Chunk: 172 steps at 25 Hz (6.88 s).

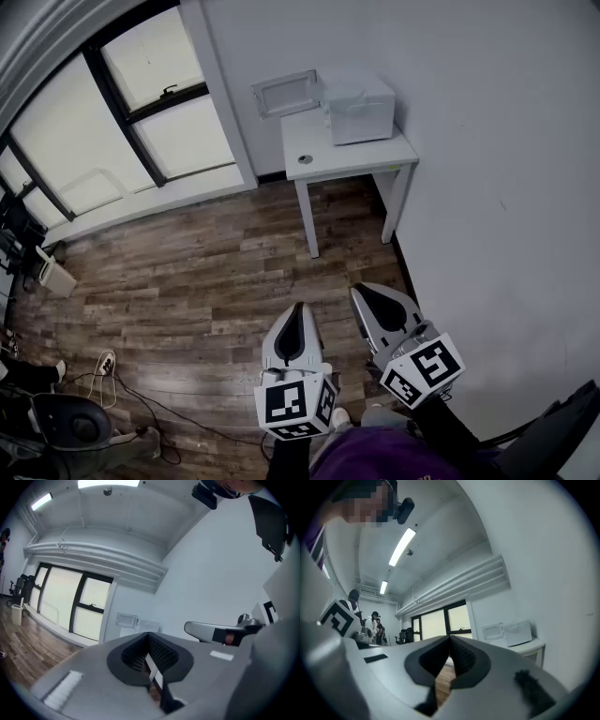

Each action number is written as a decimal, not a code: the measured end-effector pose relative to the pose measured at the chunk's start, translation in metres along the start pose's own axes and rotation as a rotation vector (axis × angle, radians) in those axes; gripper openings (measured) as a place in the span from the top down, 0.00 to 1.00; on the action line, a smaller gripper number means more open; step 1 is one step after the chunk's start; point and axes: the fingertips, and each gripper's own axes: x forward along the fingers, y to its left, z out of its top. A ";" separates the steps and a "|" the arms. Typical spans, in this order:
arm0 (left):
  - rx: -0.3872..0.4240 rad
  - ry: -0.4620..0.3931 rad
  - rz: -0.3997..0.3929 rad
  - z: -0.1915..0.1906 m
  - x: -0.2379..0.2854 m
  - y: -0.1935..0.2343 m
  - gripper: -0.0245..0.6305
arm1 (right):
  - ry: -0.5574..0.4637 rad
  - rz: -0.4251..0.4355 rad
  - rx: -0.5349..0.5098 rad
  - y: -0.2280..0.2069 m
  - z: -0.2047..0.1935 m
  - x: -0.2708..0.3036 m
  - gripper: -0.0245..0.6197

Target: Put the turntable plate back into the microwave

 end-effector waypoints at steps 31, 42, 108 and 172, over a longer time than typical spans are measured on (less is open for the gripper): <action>-0.138 0.026 0.167 0.037 0.299 0.159 0.96 | 0.048 0.102 0.116 -0.170 -0.020 0.314 0.95; -0.105 -0.001 0.144 0.065 0.405 0.273 0.96 | 0.040 0.071 0.115 -0.191 -0.042 0.468 0.95; -0.444 1.001 -1.380 0.016 0.921 0.164 0.63 | -0.408 -1.515 0.494 -0.487 -0.082 0.572 0.70; -1.040 0.851 -1.242 0.045 0.902 0.223 0.89 | -0.420 -1.084 0.636 -0.509 -0.082 0.671 0.80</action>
